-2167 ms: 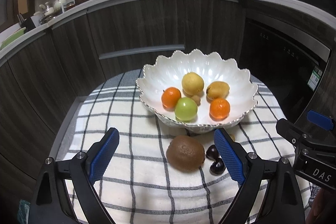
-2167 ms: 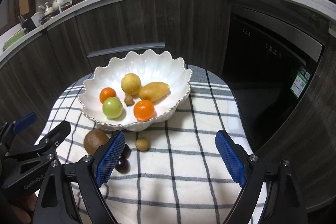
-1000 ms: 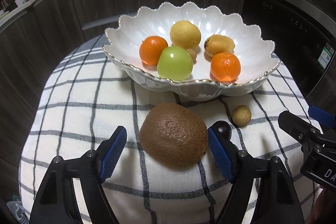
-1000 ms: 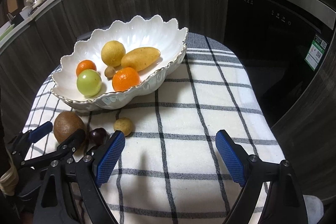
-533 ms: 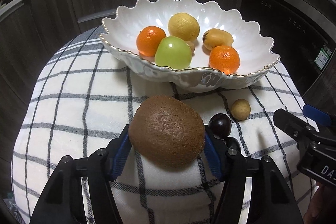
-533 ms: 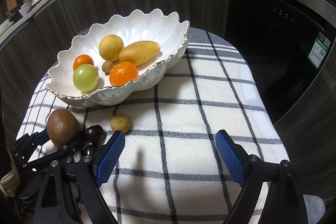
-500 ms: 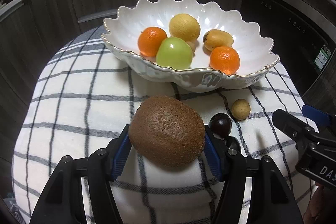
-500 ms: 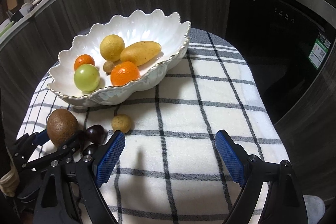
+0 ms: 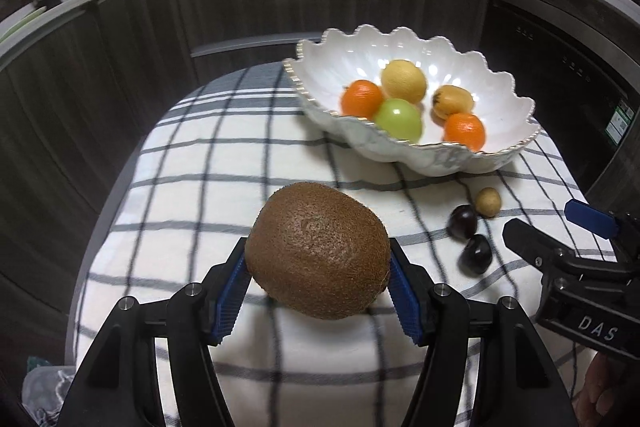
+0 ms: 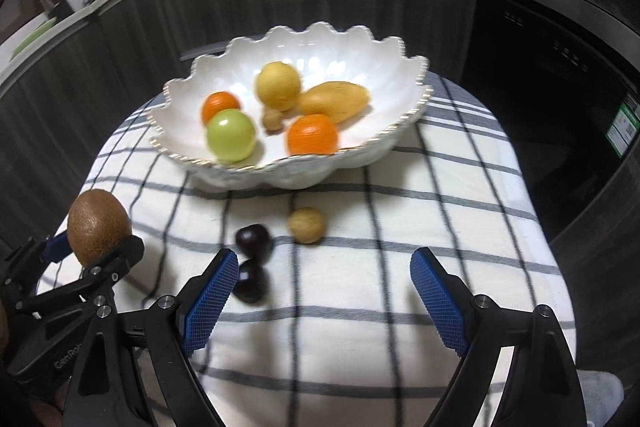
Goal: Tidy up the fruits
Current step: 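Lift the kiwi with the left tool while the right tool grasps a dark plum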
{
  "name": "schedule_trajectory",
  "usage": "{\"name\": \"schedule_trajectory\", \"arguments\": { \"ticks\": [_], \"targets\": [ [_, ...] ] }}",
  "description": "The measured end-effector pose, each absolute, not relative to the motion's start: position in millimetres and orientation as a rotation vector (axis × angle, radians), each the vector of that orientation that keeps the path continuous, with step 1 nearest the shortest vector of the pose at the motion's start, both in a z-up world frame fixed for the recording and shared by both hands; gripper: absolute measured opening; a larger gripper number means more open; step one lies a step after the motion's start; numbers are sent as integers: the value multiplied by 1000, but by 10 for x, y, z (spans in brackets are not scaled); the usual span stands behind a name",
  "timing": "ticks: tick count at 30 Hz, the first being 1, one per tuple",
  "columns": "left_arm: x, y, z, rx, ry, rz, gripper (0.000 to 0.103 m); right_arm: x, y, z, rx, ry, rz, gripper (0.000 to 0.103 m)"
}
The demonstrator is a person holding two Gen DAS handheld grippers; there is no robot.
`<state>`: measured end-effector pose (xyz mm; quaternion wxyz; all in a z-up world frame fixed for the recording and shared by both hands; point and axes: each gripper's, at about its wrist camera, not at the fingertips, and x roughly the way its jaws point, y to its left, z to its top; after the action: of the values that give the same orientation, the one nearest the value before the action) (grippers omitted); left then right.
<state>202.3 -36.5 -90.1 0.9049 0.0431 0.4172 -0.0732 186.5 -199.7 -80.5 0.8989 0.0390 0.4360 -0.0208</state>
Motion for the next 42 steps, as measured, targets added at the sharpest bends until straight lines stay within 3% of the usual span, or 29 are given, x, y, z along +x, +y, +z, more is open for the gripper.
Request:
{"name": "schedule_trajectory", "arguments": {
  "ticks": [6,11,15,22,42],
  "targets": [
    [1973,-150,-920,65,858,-113,63,1895,-1736,-873,7,909,6,87],
    [1971,-85,-923,43,857,-108,63,1952,-1602,-994,-29,947,33,60],
    [1966,-77,-911,36,851,-113,63,2003,-1625,-1101,-8,980,26,53],
    [1965,-67,-906,27,847,-116,63,2039,-1601,-1182,-1,997,56,31],
    [1950,-193,-762,28,833,-142,63,1924,-1717,-763,49,897,73,30]
  ]
}}
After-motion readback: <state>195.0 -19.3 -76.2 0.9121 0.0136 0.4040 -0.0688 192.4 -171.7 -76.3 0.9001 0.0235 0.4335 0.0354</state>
